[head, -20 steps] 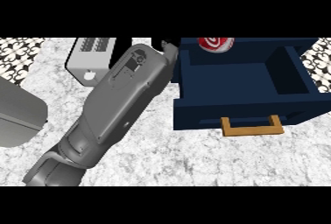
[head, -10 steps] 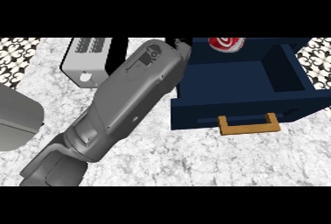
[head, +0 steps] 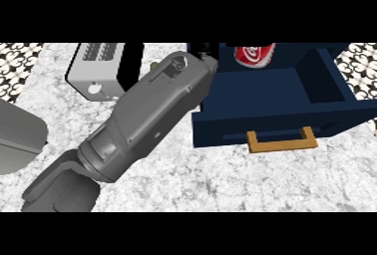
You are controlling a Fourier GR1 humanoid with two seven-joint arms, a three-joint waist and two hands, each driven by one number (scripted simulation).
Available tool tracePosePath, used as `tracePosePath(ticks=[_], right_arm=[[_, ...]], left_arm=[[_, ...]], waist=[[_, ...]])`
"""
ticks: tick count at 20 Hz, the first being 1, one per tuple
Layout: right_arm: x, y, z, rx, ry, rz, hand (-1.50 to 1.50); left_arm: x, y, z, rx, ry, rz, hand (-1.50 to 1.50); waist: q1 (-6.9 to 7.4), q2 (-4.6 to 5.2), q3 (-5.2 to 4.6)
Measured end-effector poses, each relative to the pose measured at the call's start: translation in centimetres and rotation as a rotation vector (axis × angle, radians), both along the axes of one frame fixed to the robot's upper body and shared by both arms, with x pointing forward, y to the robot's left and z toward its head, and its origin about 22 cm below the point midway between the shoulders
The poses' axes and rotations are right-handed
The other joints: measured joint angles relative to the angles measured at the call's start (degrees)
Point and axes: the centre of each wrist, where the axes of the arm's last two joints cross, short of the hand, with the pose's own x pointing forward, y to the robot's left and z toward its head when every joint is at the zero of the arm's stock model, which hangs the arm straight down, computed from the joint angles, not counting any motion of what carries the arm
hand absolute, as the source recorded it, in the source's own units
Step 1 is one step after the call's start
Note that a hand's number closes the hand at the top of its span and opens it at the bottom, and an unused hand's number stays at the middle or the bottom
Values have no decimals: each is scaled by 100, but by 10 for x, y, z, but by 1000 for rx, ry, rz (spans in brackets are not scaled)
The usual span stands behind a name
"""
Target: Pick up the can, place it into the drawer and close the drawer
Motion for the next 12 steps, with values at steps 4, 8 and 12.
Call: tracePosePath(ticks=[4, 8, 12], right_arm=[[1, 1, 7, -6, 0, 3, -150], [5, 2, 9, -1, -2, 11, -150], [7, 1, 10, -5, -5, 9, -150]], left_arm=[[0, -4, -1, 33, 8, 19, -150], [2, -4, -6, 57, 14, 55, -150], [4, -2, -10, 61, 19, 83, -150]], waist=[[-40, 6, 0], [-73, 20, 1], [-74, 29, 2]])
